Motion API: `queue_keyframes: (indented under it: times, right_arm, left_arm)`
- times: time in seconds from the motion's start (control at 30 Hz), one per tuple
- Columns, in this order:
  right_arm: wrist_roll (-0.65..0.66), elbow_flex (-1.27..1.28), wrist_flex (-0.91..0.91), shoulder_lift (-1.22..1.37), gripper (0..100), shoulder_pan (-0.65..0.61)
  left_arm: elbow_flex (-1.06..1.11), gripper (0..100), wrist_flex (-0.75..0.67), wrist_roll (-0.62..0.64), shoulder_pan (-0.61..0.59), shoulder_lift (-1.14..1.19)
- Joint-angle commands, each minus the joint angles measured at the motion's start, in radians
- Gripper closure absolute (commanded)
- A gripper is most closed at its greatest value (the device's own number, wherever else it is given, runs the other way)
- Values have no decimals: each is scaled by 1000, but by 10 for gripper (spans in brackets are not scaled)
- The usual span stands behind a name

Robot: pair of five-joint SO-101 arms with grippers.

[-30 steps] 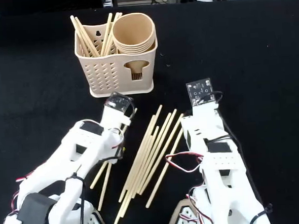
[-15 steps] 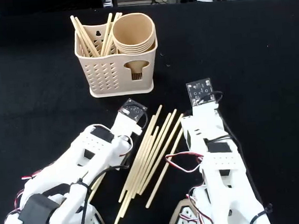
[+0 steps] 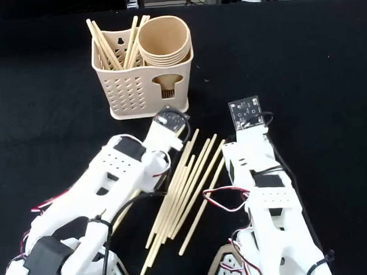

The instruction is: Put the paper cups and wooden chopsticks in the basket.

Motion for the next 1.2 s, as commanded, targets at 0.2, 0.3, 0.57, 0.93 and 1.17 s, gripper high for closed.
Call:
queue_keyframes:
  times: [0.2, 0.3, 0.57, 0.93, 1.17]
  right_arm:
    - [-2, -5, -21, -25, 976, -5]
    - [-5, -5, -21, -25, 976, -5]
    - [-5, -5, -21, -25, 976, -5]
    - [-2, -5, -21, -24, 976, -5]
    - [-2, -5, -21, -22, 976, -5]
  left_arm:
    - [-47, 969, 94, -48, 2, -296]
    - [-42, 969, 101, -49, -45, -423]
    - [-51, 969, 84, -41, -131, -695]
    - [-25, 970, -238, -41, -166, -997]
    - [85, 970, -779, -12, -369, -1019]
